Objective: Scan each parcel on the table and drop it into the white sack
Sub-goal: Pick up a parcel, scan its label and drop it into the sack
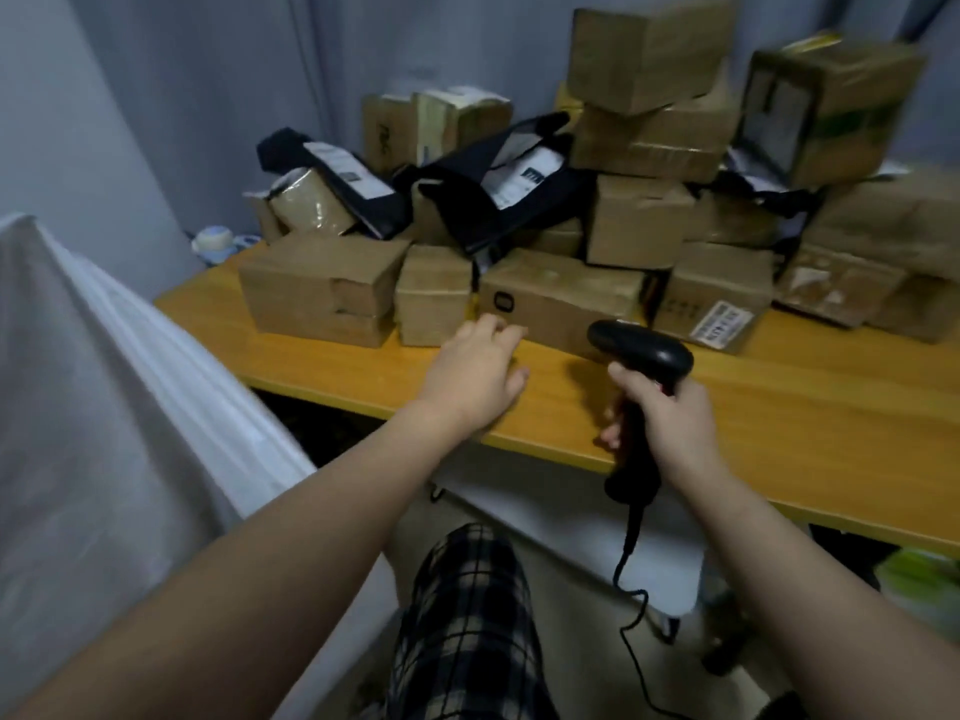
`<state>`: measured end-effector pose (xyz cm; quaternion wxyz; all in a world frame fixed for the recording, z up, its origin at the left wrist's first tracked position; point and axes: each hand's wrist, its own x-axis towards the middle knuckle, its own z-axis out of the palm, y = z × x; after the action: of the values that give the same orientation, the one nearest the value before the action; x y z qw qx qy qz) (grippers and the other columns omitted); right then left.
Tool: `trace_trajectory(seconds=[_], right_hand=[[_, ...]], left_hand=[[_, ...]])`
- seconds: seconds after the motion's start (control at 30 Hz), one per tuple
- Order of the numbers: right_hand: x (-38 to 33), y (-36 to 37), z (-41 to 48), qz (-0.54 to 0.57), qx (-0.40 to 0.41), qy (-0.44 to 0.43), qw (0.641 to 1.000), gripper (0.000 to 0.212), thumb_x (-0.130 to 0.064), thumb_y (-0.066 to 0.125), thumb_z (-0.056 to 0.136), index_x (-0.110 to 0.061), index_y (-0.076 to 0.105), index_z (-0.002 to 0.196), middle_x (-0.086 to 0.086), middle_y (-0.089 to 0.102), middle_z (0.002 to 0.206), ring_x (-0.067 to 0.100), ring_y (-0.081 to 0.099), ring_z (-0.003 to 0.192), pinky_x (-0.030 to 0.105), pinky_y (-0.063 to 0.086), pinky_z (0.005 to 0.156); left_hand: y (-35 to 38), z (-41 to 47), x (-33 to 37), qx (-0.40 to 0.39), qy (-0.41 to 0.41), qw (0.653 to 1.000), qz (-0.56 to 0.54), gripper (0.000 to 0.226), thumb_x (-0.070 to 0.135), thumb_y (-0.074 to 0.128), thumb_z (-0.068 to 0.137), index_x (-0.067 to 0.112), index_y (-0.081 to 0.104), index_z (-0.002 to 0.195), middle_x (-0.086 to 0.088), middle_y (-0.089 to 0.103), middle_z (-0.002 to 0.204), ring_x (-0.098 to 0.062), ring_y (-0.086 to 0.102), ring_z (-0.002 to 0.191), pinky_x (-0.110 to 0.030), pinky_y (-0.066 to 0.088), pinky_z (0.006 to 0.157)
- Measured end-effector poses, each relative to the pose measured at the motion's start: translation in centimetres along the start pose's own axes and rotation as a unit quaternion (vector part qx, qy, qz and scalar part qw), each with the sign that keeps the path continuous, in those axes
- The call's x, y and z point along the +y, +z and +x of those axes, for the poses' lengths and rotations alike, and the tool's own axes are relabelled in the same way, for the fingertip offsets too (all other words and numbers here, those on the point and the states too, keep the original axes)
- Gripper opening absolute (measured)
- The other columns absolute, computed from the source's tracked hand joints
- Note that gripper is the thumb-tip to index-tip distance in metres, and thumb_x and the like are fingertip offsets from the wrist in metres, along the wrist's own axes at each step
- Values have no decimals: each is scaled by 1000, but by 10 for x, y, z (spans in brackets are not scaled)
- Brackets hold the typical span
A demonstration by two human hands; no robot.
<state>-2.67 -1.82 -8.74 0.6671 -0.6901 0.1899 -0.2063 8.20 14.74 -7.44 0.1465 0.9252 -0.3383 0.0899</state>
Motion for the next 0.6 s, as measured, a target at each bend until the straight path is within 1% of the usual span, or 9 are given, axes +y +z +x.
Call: trace_trajectory(seconds=[0.1,0.2,0.27,0.33,0.43,0.6], right_hand=[[4,-19,3,82,11,32,996,19,-18,65,90,-6,61,76,13,57,59,23,54,40,32,48,47],[9,-29,4,157,13,39,987,19,-19,63,91,-5,61,79,11,57,58,22,53,42,28,47,44],[12,-30,5,186,6,37,982,19,-21,62,91,-5,62,80,10,57,58,22,53,44,28,47,44],[14,-30,6,201,2,33,979,21,-21,63,90,-4,62,78,10,57,58,23,53,44,29,47,45],[13,-31,6,226,5,22,974,23,-22,62,89,-2,62,78,10,58,57,21,54,43,28,49,45],[13,-37,2,285,44,37,957,23,-25,62,89,-4,61,79,6,57,57,18,55,46,25,47,45]], left_hand=[[9,46,22,11,28,998,50,64,47,49,95,19,29,148,-10,28,151,-29,26,139,-40,27,112],[20,82,33,-35,33,994,101,86,67,46,87,23,15,153,-9,13,160,-28,8,148,-44,7,119],[26,93,34,-61,21,992,104,92,76,45,81,28,16,153,-6,13,161,-26,7,148,-48,0,118],[29,92,34,-47,21,995,87,91,79,47,76,31,24,150,-3,23,158,-25,14,146,-50,3,118],[24,76,33,-37,61,994,78,92,82,51,71,32,33,146,-3,33,153,-26,25,142,-49,11,116],[13,28,26,-30,141,987,78,107,87,52,59,30,33,146,2,35,151,-22,27,141,-45,12,117]])
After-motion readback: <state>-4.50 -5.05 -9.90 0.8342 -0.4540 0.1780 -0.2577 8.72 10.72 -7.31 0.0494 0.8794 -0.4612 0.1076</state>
